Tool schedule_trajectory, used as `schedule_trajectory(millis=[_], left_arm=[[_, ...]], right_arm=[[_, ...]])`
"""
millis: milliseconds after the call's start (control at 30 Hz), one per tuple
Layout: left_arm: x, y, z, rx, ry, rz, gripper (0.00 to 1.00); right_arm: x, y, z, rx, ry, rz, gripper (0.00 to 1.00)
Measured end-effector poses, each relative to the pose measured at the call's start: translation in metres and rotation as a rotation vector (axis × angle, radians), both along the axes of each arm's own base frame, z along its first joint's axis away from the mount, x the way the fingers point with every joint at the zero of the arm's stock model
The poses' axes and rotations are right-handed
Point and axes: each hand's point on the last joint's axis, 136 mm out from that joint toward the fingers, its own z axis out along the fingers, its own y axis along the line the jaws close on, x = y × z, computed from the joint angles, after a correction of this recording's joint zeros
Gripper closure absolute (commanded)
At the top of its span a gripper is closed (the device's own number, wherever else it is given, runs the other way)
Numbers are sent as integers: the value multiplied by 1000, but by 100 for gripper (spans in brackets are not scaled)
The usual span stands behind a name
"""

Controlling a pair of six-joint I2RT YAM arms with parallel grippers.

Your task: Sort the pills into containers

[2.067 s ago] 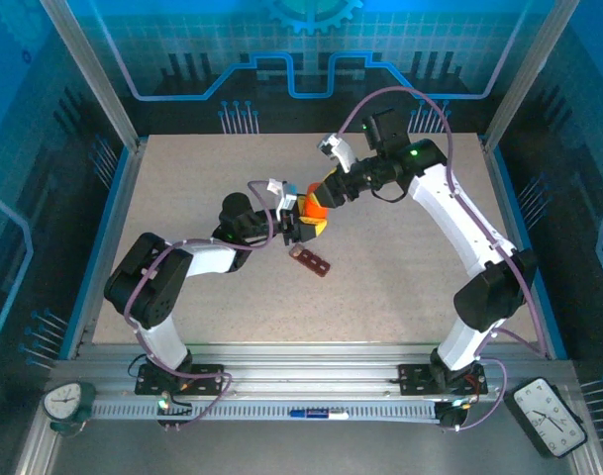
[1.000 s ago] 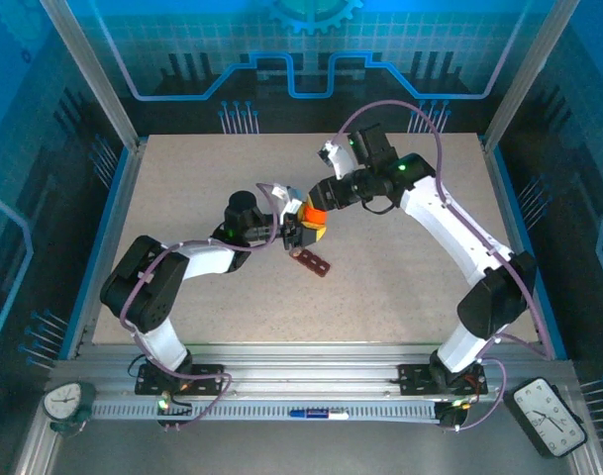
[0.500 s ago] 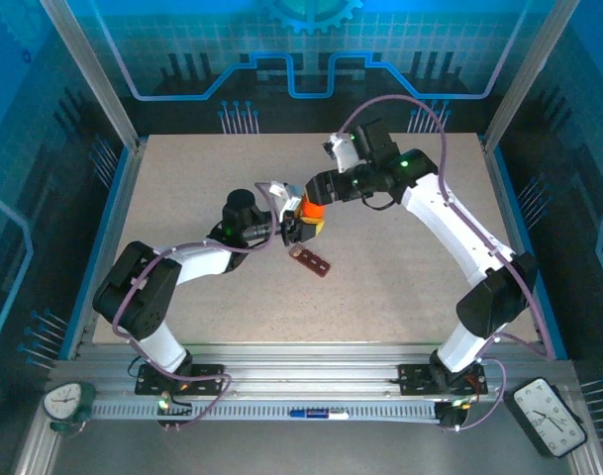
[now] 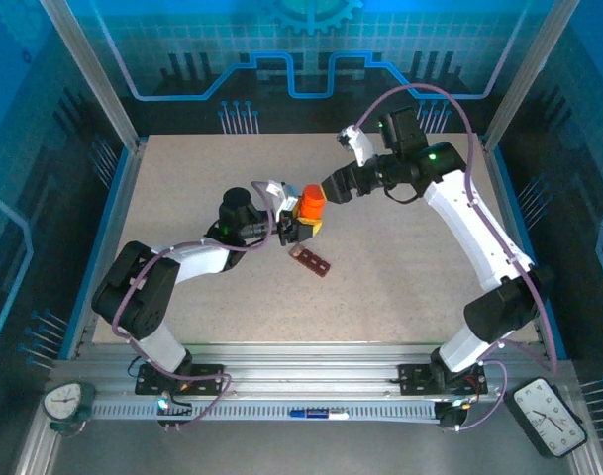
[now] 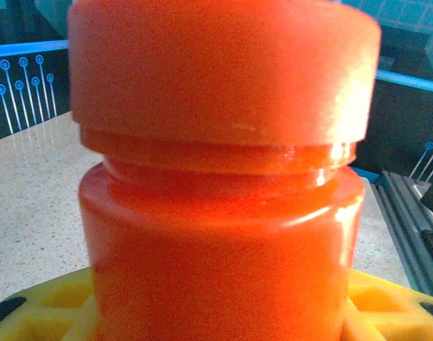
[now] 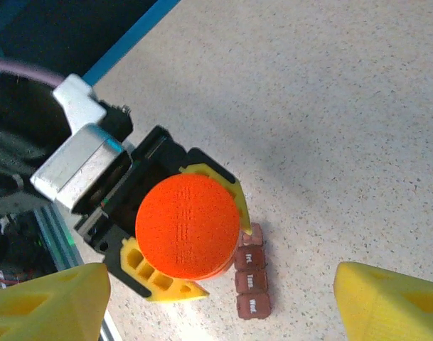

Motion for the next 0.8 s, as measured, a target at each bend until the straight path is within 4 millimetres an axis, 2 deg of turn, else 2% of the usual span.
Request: schedule_trajectory(millis=[400, 667, 800], left_arm=[[-10, -2, 2, -13, 33, -69, 100], [-12, -3, 3, -20, 53, -85, 100], [-13, -3, 2, -21, 57, -87, 100]], right_arm=[[-6, 20, -10, -67, -20, 163, 14], [-5, 31, -26, -93, 18, 199, 19], [-6, 33, -28, -96, 24, 204, 25]])
